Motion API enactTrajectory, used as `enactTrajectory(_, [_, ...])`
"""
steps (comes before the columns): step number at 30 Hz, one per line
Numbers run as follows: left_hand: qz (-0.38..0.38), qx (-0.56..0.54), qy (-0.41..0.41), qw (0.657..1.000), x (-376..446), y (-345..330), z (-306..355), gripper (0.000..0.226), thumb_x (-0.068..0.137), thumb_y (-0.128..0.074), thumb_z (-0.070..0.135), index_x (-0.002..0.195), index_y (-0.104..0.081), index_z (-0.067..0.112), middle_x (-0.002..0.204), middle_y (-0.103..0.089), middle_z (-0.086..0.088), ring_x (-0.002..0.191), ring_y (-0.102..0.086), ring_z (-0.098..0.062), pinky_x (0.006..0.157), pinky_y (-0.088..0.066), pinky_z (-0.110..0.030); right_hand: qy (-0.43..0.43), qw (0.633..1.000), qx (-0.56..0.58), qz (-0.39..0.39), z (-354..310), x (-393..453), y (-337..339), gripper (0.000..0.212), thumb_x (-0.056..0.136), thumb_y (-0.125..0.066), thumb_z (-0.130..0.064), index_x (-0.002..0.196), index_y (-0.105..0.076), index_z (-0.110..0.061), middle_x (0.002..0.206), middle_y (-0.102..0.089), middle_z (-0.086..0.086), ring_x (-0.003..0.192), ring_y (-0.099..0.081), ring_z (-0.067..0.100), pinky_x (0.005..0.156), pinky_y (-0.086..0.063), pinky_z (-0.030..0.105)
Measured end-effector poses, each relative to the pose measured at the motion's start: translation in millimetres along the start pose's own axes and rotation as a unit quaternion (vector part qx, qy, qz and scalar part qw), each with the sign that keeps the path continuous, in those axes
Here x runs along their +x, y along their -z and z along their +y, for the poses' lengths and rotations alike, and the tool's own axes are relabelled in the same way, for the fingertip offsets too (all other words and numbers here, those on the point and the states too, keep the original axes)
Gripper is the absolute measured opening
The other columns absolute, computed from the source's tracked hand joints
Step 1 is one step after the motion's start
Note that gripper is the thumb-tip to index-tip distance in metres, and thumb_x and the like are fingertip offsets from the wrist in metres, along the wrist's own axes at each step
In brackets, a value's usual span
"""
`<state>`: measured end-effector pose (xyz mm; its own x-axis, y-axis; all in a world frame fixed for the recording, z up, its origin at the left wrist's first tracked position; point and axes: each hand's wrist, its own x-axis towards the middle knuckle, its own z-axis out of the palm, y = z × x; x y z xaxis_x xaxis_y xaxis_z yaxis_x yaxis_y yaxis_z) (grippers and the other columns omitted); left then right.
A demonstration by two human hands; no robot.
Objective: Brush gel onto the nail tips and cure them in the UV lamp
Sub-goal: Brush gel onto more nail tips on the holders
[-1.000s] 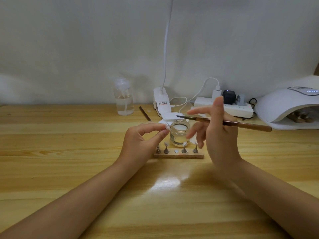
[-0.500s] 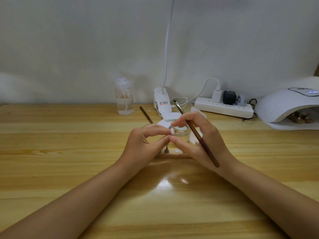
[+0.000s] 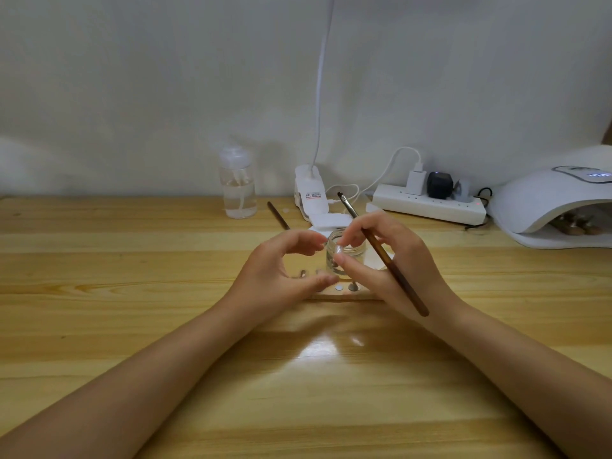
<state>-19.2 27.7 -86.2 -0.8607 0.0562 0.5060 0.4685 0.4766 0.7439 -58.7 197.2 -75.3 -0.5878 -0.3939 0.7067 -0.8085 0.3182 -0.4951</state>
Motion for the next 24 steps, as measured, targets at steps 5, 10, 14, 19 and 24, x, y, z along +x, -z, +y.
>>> enactTrajectory(5, [-0.057, 0.051, 0.044, 0.996, -4, 6, -7, 0.050, 0.060, -0.080, 0.034, 0.098, -0.050, 0.042, 0.089, -0.063, 0.009, 0.085, -0.057, 0.003, 0.071, -0.044, -0.008, 0.057, 0.996, -0.066, -0.031, 4, 0, 4, 0.020, 0.069, -0.076, -0.011, 0.084, -0.063, -0.009, 0.081, -0.057, -0.012, 0.078, -0.049, -0.002, 0.071, -0.042, 0.014])
enactTrajectory(10, [-0.070, 0.055, 0.059, 0.994, -3, 4, -10, 0.043, 0.065, -0.080, 0.027, 0.093, -0.052, 0.041, 0.081, -0.063, 0.010, 0.081, -0.057, 0.004, 0.068, -0.044, -0.010, 0.072, 0.992, -0.086, -0.054, 7, 0, 5, 0.019, 0.068, -0.075, -0.017, 0.083, -0.065, -0.011, 0.079, -0.062, -0.008, 0.074, -0.050, 0.007, 0.066, -0.041, 0.018])
enactTrajectory(14, [-0.073, 0.044, 0.054, 0.995, -4, 4, -11, 0.041, 0.066, -0.080, 0.024, 0.095, -0.055, 0.037, 0.080, -0.063, 0.009, 0.079, -0.057, 0.003, 0.068, -0.045, -0.009, 0.081, 0.990, -0.092, -0.065, 8, -1, 3, 0.019, 0.068, -0.072, -0.019, 0.084, -0.065, -0.011, 0.079, -0.064, -0.006, 0.074, -0.054, 0.011, 0.065, -0.039, 0.014])
enactTrajectory(19, [-0.072, 0.028, 0.049, 0.996, -3, 4, -12, 0.040, 0.066, -0.080, 0.018, 0.092, -0.056, 0.034, 0.079, -0.064, 0.002, 0.072, -0.055, 0.005, 0.065, -0.043, -0.007, 0.078, 0.990, -0.096, -0.070, 10, -2, 1, 0.017, 0.067, -0.073, -0.017, 0.081, -0.066, -0.011, 0.079, -0.065, -0.007, 0.073, -0.053, 0.011, 0.064, -0.038, 0.014])
enactTrajectory(24, [-0.069, 0.018, 0.044, 0.996, -4, 4, -11, 0.040, 0.065, -0.081, 0.012, 0.091, -0.058, 0.030, 0.083, -0.064, -0.014, 0.070, -0.054, 0.006, 0.064, -0.044, -0.008, 0.083, 0.989, -0.097, -0.070, 12, -3, 0, 0.017, 0.066, -0.073, -0.017, 0.081, -0.066, -0.012, 0.078, -0.063, -0.009, 0.071, -0.043, 0.002, 0.064, -0.036, 0.012])
